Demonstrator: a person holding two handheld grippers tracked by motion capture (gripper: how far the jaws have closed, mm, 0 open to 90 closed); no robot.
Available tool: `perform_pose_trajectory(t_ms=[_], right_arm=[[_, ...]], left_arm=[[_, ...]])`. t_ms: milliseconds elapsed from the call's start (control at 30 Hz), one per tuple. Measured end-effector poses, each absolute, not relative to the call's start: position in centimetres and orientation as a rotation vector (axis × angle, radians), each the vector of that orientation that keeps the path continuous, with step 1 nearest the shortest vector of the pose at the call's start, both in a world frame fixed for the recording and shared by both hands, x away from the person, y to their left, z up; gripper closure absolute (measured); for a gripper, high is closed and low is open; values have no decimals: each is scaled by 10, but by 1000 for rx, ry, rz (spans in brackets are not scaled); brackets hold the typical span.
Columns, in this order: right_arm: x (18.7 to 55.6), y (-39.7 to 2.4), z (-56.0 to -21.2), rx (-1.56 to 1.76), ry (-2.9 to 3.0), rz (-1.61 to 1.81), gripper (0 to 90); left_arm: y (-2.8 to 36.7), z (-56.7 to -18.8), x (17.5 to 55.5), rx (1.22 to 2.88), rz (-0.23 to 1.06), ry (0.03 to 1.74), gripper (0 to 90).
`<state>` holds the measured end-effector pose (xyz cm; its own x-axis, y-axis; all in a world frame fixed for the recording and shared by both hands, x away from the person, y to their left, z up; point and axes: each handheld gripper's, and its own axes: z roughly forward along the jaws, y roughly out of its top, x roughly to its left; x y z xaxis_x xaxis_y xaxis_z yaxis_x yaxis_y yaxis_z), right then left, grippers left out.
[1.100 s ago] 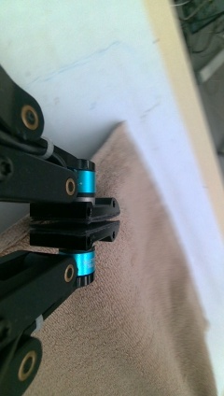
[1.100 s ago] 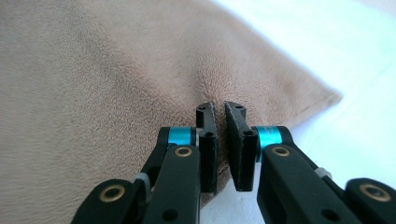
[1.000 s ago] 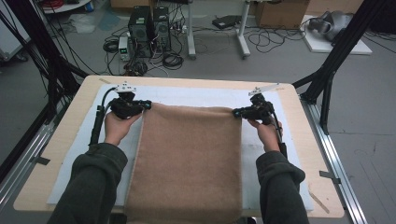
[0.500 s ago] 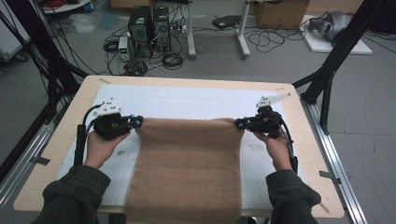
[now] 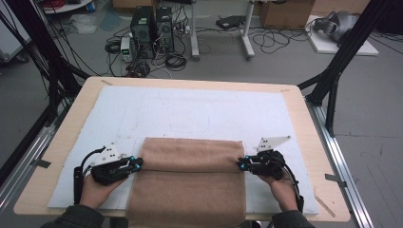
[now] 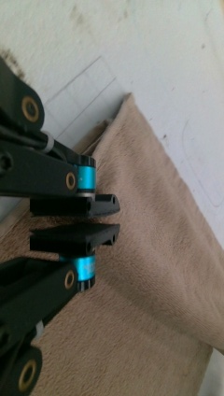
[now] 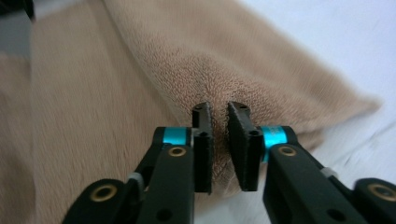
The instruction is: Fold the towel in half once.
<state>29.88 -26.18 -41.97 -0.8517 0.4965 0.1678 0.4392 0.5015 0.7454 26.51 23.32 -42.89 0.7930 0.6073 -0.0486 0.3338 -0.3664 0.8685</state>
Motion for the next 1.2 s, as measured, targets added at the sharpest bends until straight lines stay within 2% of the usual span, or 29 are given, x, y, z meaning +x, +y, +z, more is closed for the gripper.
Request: perform_pose_trajectory(t_ms=[67, 100, 233, 500, 767, 900, 967, 1033, 1100, 1200], right_arm=[[296, -263, -426, 838, 2699, 1252, 700], [295, -265, -426, 843, 2705, 1244, 664], [295, -272, -411, 851, 2626, 1298, 570], [335, -265, -387, 853, 2591, 1240, 453], [370, -247, -407, 939, 2627, 1120, 413], [378, -246, -426, 996, 2637, 1096, 429], [380, -246, -435, 1013, 2691, 1110, 497], [378, -249, -438, 1003, 2683, 1176, 623], [378, -249, -438, 1000, 2706, 1198, 730], [375, -245, -433, 936, 2705, 1164, 794]], left_arm=[[237, -426, 267, 1966, 321, 715, 667], [239, -422, 268, 1960, 326, 714, 632], [237, -405, 278, 1954, 348, 719, 547], [226, -395, 316, 1948, 344, 746, 536], [218, -425, 354, 2005, 288, 884, 506], [213, -439, 363, 2071, 250, 949, 528], [211, -442, 363, 2091, 239, 938, 575], [208, -441, 361, 2107, 240, 901, 684], [207, -439, 359, 2121, 252, 881, 745], [208, -436, 358, 2110, 263, 876, 805]])
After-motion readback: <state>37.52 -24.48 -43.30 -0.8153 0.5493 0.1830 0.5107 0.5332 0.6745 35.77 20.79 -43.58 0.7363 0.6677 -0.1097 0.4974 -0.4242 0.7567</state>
